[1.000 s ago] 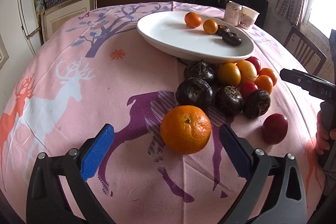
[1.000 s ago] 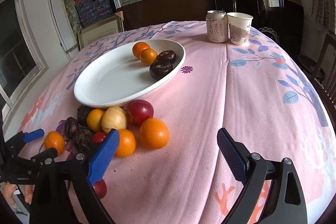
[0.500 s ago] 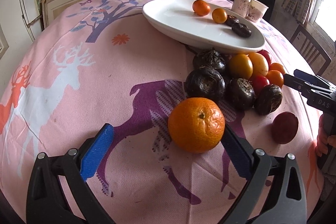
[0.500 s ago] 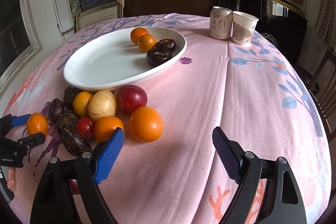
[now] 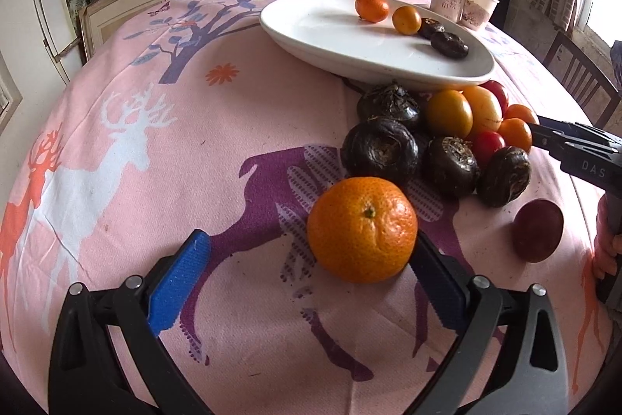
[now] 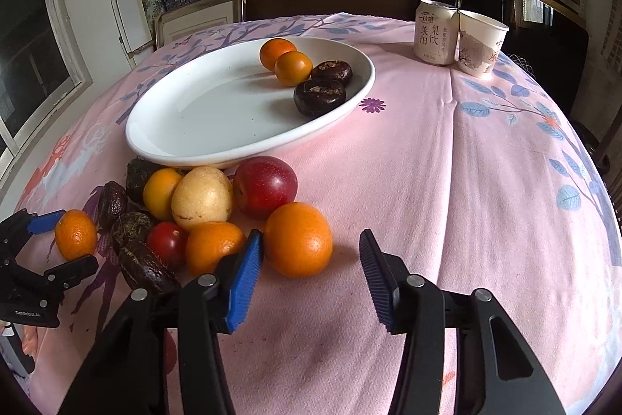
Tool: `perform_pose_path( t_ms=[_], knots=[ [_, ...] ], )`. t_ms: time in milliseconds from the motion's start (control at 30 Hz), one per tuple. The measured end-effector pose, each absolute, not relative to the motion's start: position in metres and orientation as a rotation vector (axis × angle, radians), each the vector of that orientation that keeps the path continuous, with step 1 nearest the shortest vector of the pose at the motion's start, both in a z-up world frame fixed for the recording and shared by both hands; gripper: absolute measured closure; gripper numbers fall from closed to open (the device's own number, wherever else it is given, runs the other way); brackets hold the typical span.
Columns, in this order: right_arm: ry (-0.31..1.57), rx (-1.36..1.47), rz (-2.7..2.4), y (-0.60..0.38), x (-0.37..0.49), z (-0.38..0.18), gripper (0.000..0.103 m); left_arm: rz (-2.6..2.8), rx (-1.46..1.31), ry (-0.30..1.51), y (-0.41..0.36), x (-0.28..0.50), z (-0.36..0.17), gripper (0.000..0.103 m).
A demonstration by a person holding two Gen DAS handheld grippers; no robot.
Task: Organize fruits
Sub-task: 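Grasp a large orange with the left tool while the right tool grasps another orange, then carry both oranges over the white plate and open both tools to release them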
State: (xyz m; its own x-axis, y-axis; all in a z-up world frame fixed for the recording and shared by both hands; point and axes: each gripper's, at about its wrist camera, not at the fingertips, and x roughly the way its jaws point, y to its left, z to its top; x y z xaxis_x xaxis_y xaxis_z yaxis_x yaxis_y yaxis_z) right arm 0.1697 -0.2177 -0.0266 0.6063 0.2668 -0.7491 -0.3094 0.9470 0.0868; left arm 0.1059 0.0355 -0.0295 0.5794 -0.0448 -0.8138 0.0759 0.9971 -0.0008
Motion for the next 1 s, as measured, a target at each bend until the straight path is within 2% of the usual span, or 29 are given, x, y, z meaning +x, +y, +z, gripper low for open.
perform_pose_path(
  t_ms=[33,133,167,200,233,267,367,433,800,1000],
  knots=[
    [0.856,-0.067,0.336,-0.215,0.169,-0.027,0.067,-0.078,0.027,0.936,0.036,0.104,-0.027,0.005],
    [0.855,-0.074,0.336,-0.214,0.167,-0.026,0.067,-0.098,0.011,0.904,0.037,0.099,-0.022,0.005],
    [0.856,-0.071,0.337,-0.215,0.167,-0.026,0.067,-0.107,0.008,0.899,0.037,0.099,-0.022,0.007],
    [0.856,-0.071,0.337,-0.215,0.167,-0.026,0.067,-0.116,0.003,0.896,0.037,0.098,-0.021,0.013],
    [0.856,-0.07,0.338,-0.215,0.167,-0.026,0.067,-0.138,-0.009,0.895,0.037,0.098,-0.021,0.029],
    [0.856,-0.07,0.337,-0.215,0.167,-0.026,0.067,-0.161,-0.025,0.892,0.038,0.098,-0.02,0.038],
    [0.858,-0.065,0.339,-0.216,0.168,-0.026,0.067,-0.2,-0.043,0.889,0.036,0.098,-0.02,0.048],
    [0.859,-0.065,0.34,-0.216,0.168,-0.027,0.067,-0.207,-0.038,0.882,0.034,0.097,-0.019,0.052],
    [0.813,0.005,0.312,-0.233,0.16,-0.019,0.067,-0.233,-0.093,0.807,0.041,0.09,-0.006,0.054],
    [0.721,0.096,0.336,-0.247,0.152,0.003,0.067,-0.245,-0.097,0.75,0.036,0.111,0.025,0.054]
  ],
)
